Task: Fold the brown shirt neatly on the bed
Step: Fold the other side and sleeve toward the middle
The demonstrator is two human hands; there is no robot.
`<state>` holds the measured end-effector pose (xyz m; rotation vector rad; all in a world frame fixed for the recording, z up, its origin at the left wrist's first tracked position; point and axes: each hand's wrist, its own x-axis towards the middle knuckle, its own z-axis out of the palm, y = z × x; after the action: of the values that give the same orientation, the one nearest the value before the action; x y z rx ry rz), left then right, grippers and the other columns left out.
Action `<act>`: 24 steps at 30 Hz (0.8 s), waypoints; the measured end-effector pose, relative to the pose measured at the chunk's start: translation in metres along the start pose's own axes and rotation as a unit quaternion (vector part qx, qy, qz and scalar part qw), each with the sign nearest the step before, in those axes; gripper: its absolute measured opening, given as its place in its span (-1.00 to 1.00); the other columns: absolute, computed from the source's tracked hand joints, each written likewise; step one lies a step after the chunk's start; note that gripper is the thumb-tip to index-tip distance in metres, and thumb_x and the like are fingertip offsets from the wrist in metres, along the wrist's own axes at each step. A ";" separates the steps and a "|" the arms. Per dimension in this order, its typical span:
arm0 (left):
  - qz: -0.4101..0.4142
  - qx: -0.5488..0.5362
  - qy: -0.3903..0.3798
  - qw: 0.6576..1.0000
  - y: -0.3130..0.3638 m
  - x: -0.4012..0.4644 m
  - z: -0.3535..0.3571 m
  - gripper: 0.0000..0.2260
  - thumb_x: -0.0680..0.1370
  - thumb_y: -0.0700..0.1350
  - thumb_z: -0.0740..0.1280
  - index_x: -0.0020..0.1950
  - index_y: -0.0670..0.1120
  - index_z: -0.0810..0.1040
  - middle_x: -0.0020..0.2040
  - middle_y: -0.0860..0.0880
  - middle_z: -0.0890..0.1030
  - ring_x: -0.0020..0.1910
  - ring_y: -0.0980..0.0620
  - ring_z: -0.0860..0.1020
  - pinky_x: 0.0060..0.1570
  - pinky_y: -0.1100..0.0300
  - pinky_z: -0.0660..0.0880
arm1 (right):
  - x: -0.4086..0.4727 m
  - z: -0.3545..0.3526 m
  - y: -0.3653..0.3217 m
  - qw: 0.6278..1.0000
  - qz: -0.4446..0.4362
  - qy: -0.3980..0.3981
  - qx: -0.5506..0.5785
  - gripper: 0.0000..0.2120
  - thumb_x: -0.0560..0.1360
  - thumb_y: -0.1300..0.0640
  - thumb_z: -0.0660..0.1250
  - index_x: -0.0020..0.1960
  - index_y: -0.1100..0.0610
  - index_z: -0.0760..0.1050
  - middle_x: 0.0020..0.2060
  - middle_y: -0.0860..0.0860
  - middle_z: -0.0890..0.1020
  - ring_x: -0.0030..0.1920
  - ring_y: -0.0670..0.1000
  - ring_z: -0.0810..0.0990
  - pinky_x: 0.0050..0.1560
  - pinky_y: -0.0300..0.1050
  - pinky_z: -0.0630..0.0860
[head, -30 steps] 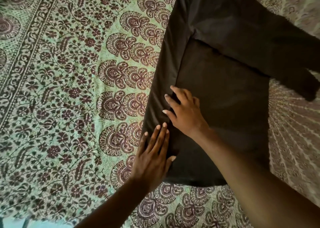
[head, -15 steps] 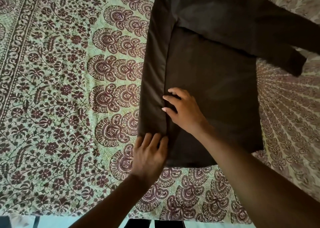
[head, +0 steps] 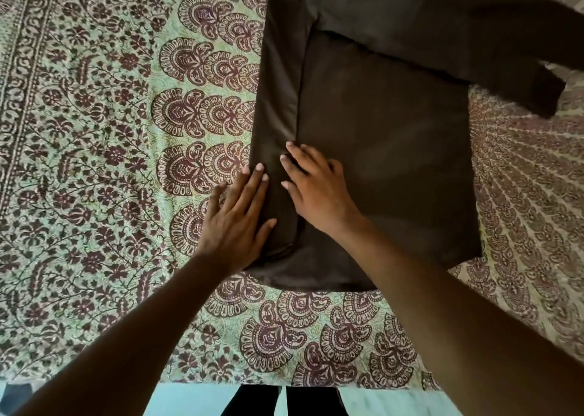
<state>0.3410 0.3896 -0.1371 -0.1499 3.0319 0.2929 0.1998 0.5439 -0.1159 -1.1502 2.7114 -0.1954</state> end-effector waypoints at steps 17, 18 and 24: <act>0.030 -0.126 0.015 0.991 0.005 -0.087 0.006 -0.39 0.60 0.20 0.26 0.53 -0.13 0.35 0.48 -0.16 0.36 0.38 -0.18 0.39 0.35 -0.12 0.39 | -0.096 0.028 0.006 0.994 -0.080 -0.032 -0.059 -0.30 0.65 -0.30 0.07 0.67 0.01 0.08 0.69 0.06 -0.05 0.68 0.10 -0.05 0.56 0.21 0.13; 0.016 -0.159 0.030 0.987 0.007 -0.090 0.004 -0.48 0.58 0.12 0.31 0.45 -0.15 0.41 0.35 -0.16 0.42 0.25 -0.15 0.44 0.22 -0.10 0.47 | -0.095 0.027 0.006 0.995 -0.079 -0.033 -0.060 -0.31 0.65 -0.30 0.07 0.67 0.01 0.08 0.69 0.06 -0.05 0.68 0.10 -0.04 0.56 0.21 0.14; -0.133 -0.336 0.069 0.930 0.023 -0.090 -0.013 -0.77 0.50 -0.26 0.51 0.10 -0.11 0.57 -0.09 0.03 0.60 -0.21 0.21 0.57 -0.22 0.41 0.54 | -0.095 0.025 0.002 0.995 -0.067 -0.041 -0.056 -0.32 0.65 -0.28 0.06 0.67 0.01 0.08 0.69 0.05 -0.04 0.68 0.11 -0.03 0.56 0.23 0.15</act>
<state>0.4262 0.4175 -0.1113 -0.6394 2.8437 1.3240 0.2686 0.6130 -0.1291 -1.3421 2.6044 -0.0152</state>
